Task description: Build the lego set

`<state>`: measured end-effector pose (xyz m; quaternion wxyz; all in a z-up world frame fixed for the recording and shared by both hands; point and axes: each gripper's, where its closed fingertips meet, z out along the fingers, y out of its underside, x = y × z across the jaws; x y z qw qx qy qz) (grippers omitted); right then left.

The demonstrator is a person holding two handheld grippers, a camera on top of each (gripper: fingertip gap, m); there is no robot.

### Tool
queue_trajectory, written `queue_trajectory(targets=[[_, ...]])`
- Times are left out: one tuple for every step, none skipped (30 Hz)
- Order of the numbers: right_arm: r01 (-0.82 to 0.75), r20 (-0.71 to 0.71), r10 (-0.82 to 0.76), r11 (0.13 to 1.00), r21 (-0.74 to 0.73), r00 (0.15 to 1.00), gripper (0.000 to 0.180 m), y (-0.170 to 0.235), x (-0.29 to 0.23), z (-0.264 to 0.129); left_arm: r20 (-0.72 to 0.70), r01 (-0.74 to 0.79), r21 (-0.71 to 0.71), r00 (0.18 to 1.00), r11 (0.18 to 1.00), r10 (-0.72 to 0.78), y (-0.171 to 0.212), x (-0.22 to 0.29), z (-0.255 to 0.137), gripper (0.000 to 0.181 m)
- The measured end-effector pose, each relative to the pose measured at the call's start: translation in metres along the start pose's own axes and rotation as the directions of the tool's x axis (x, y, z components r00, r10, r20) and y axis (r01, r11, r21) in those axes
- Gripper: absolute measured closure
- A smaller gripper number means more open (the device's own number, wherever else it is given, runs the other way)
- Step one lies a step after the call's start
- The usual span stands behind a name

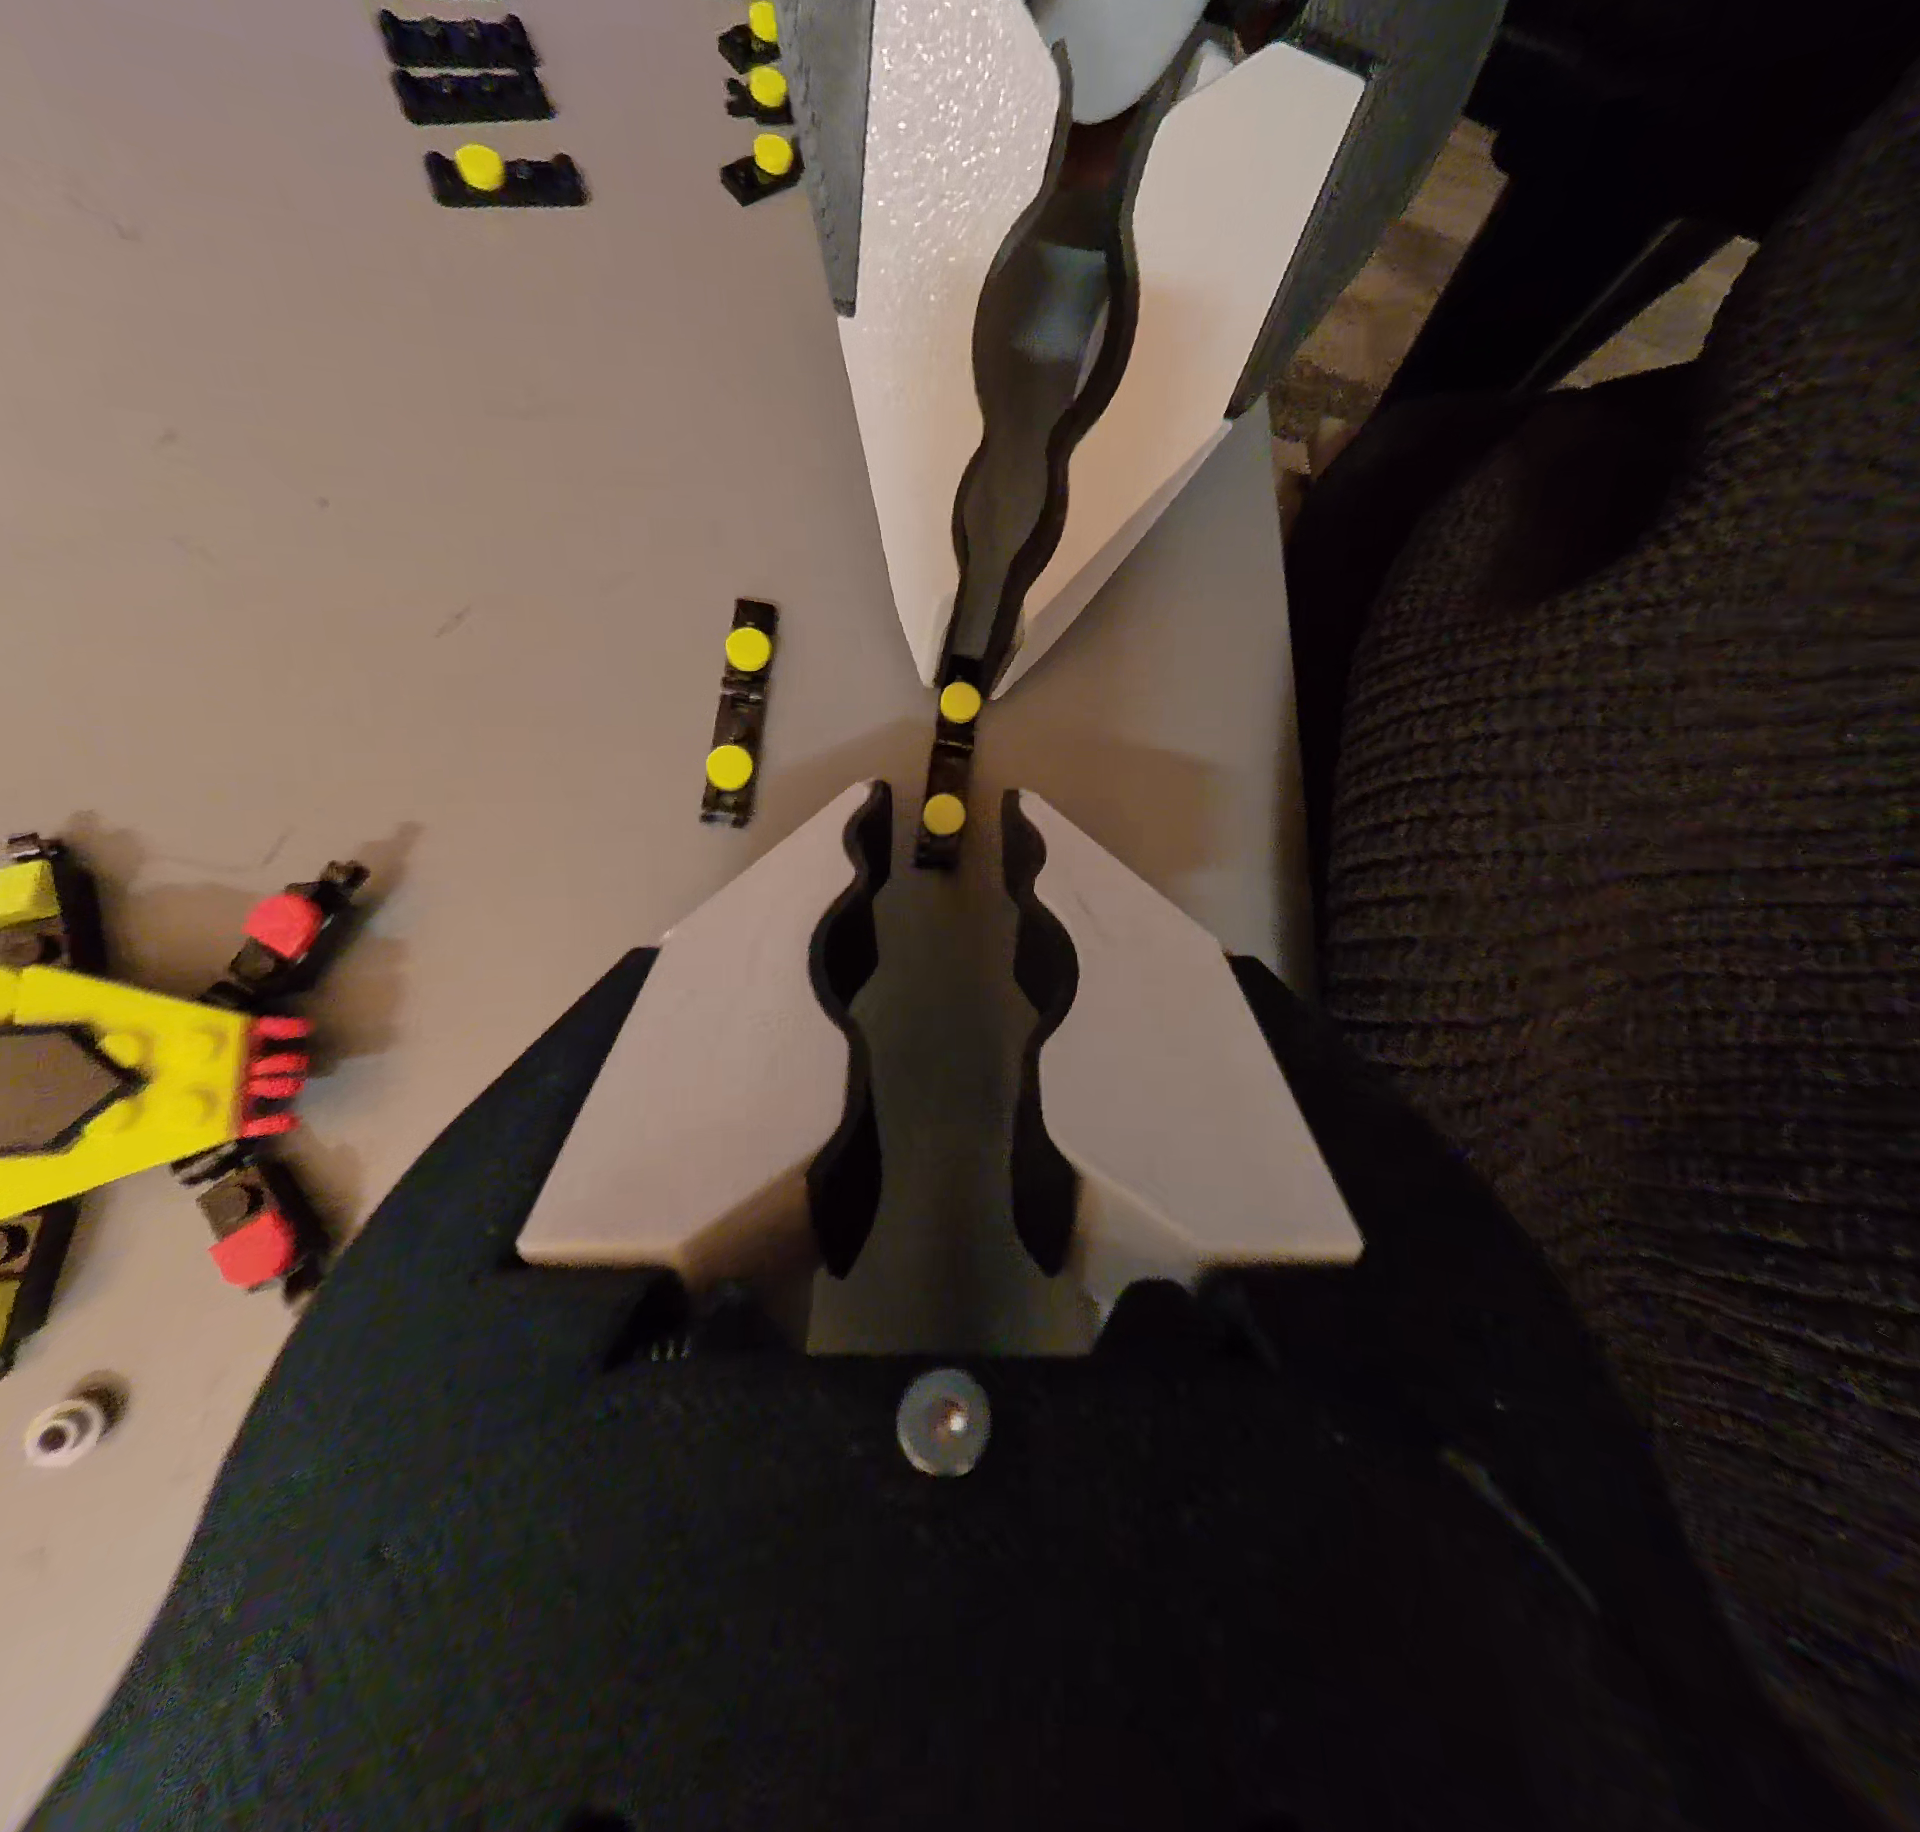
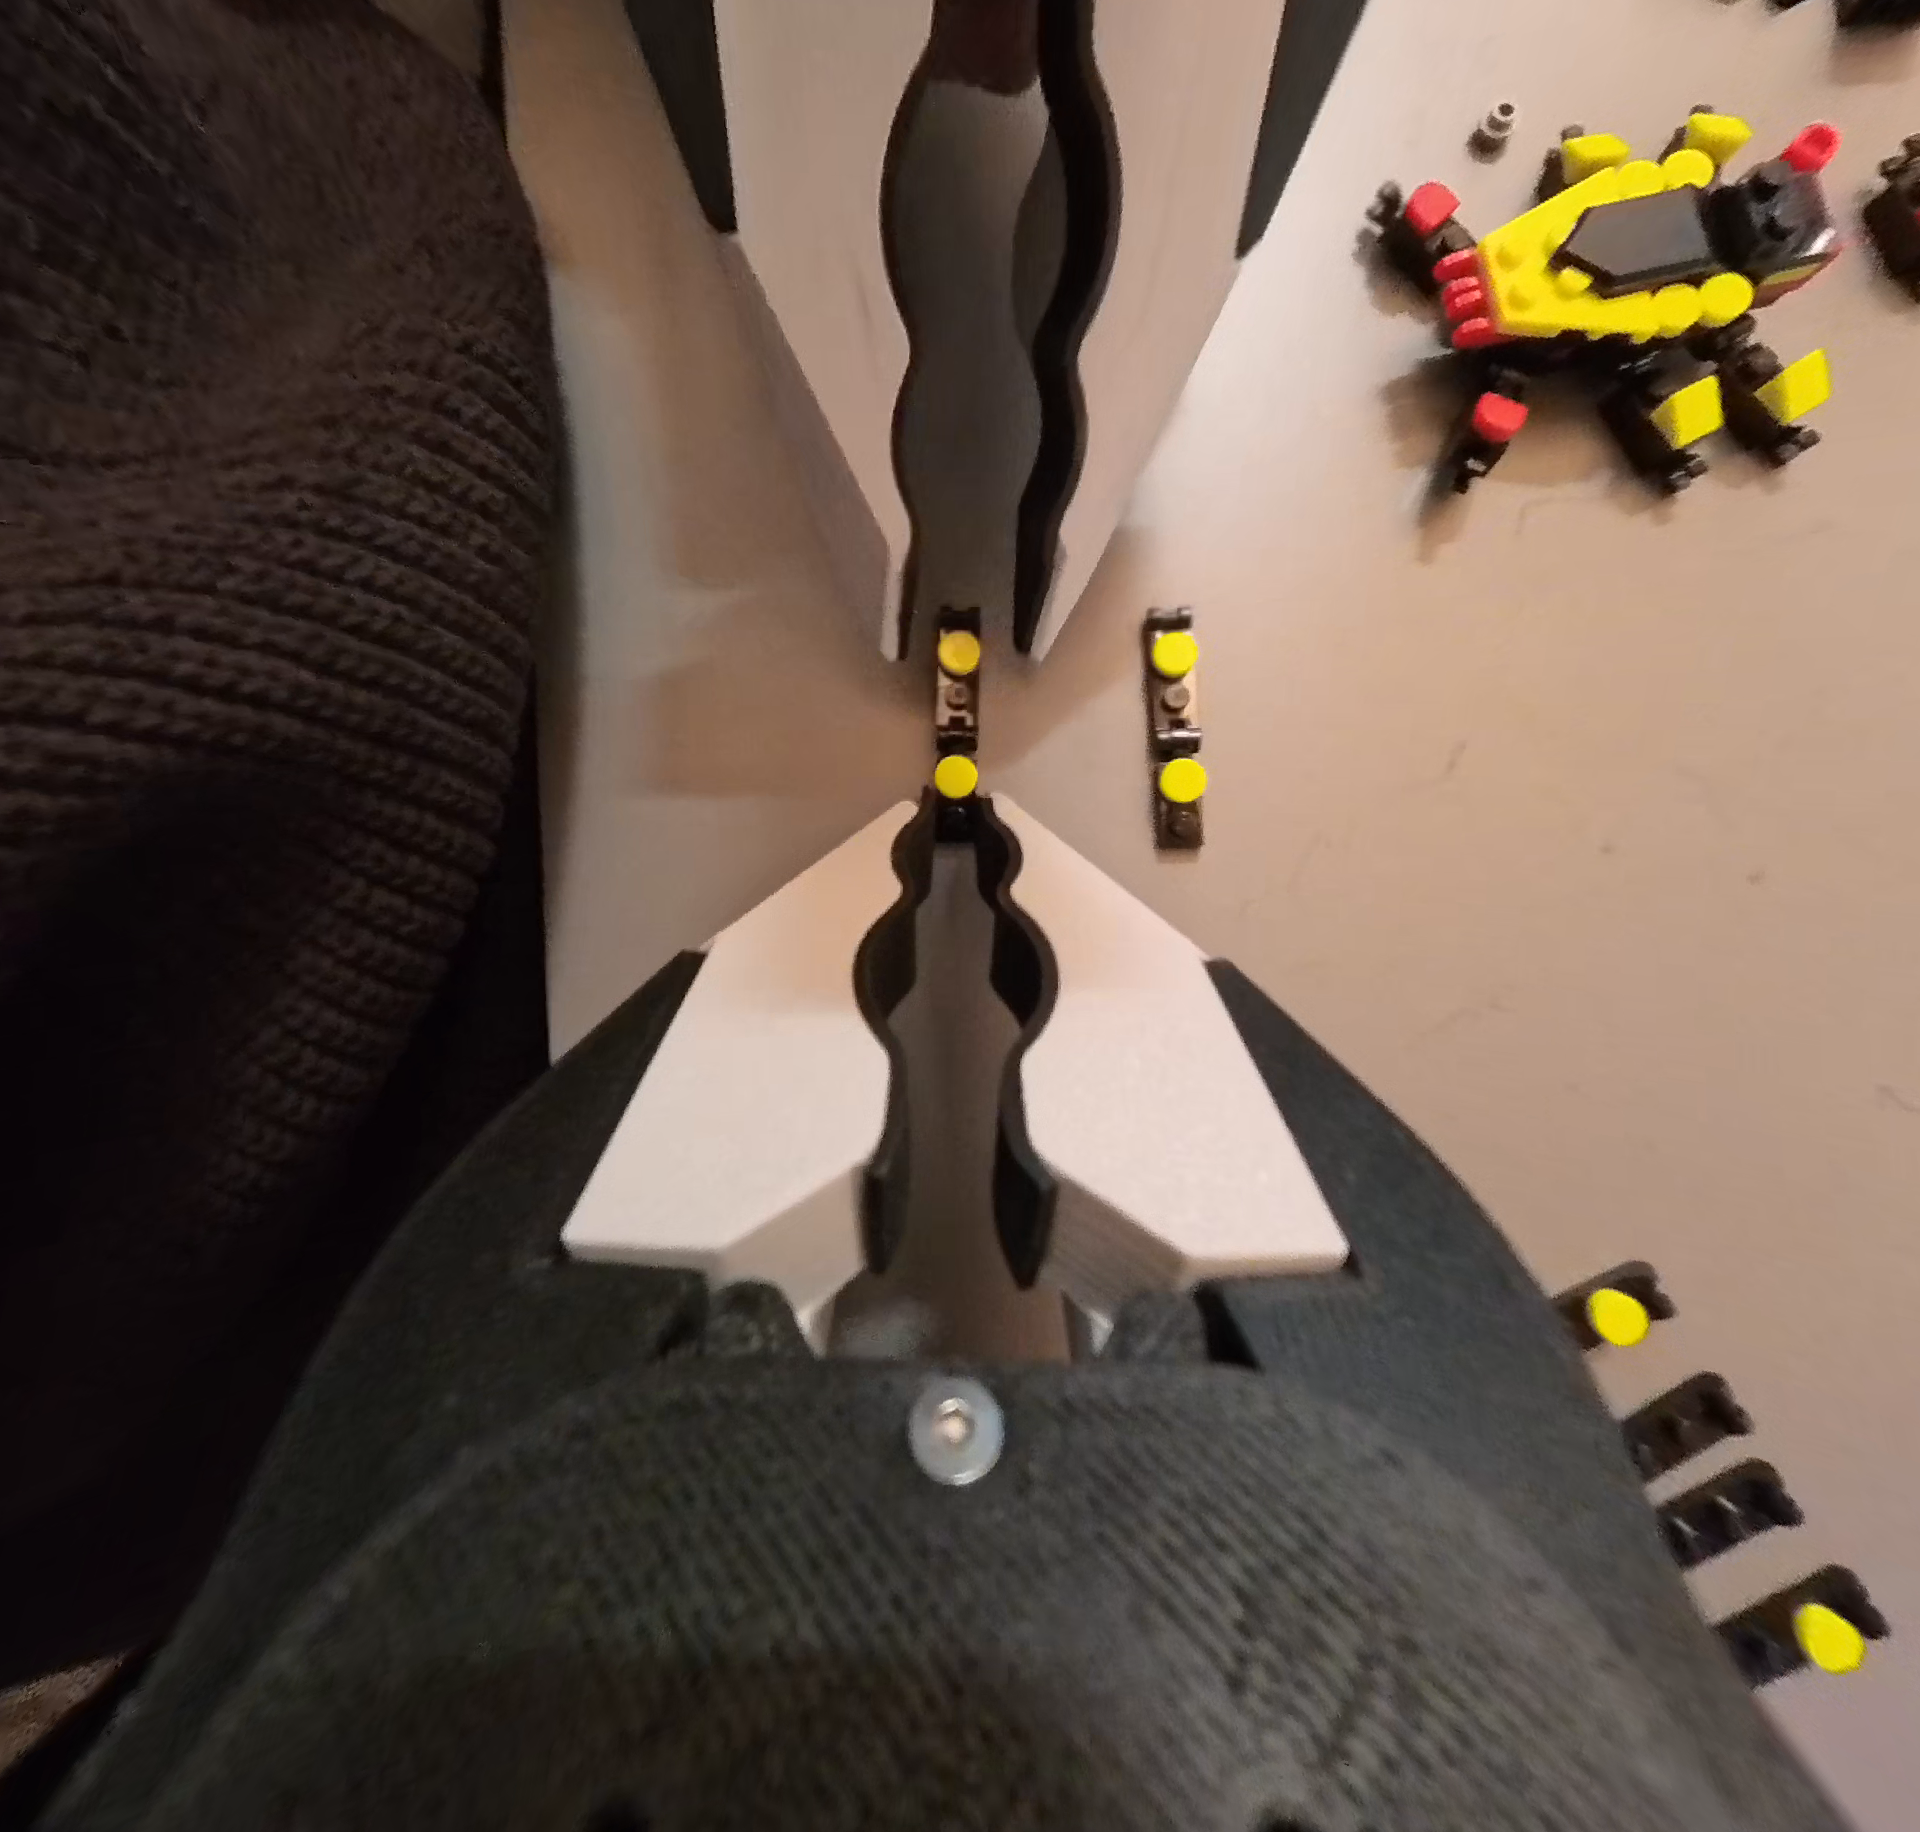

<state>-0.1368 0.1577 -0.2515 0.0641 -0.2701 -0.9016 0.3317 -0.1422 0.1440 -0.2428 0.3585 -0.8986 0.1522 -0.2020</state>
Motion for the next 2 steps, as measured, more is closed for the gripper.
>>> queue_trajectory(targets=[[-0.007,-0.003,0.007,1.000,0.002,1.000,0.174,0.0003,0.0016,-0.0005,0.005,0.005,0.007,1.000,1.000,-0.005,0.0002,-0.0023,-0.0021,0.163],[-0.011,-0.008,0.011,1.000,0.004,1.000,0.173,0.0008,0.0035,-0.0012,0.007,0.012,0.014,1.000,1.000,-0.012,0.0005,-0.0045,-0.0043,0.163]])
